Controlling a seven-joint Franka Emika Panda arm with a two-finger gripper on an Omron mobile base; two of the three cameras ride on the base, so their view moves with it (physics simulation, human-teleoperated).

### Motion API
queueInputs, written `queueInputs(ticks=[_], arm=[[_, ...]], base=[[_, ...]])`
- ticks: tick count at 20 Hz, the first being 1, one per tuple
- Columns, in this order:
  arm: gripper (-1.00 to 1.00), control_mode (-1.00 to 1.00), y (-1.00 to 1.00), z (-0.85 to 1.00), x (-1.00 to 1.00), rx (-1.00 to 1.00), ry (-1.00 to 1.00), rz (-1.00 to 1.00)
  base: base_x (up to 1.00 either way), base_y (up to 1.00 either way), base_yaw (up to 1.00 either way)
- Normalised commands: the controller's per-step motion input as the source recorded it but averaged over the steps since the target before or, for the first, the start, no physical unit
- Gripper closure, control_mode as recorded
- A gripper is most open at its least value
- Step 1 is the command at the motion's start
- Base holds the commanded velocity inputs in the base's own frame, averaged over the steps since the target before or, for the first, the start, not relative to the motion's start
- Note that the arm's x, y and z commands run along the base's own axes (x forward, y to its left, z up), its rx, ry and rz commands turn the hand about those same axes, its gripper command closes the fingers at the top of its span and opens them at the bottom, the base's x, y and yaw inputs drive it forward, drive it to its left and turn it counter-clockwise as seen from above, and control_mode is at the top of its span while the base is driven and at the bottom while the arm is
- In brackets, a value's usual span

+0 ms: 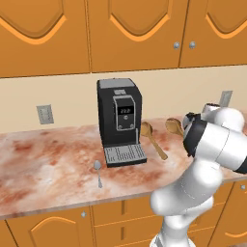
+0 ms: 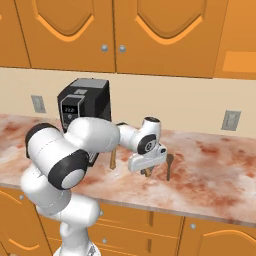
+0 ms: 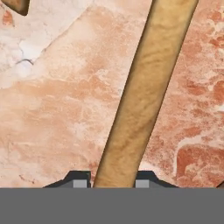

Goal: Organize the utensils by type. Pick up the wooden spoons from the counter and place them in the open cabinet. Then pick up the metallic utensils from the counter and place them in the open drawer.

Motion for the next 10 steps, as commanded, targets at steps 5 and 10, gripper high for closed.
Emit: queueInputs(ticks=[5, 10], arm=[[1.0, -1.0, 0.05, 0.75, -0.17, 0.0, 0.17, 0.11], [1.0, -1.0, 0.16, 0.64, -0.56, 0.0, 0.01, 0.18]], base=[[0.0, 0.0, 0.0], [0.0, 0.0, 0.0]])
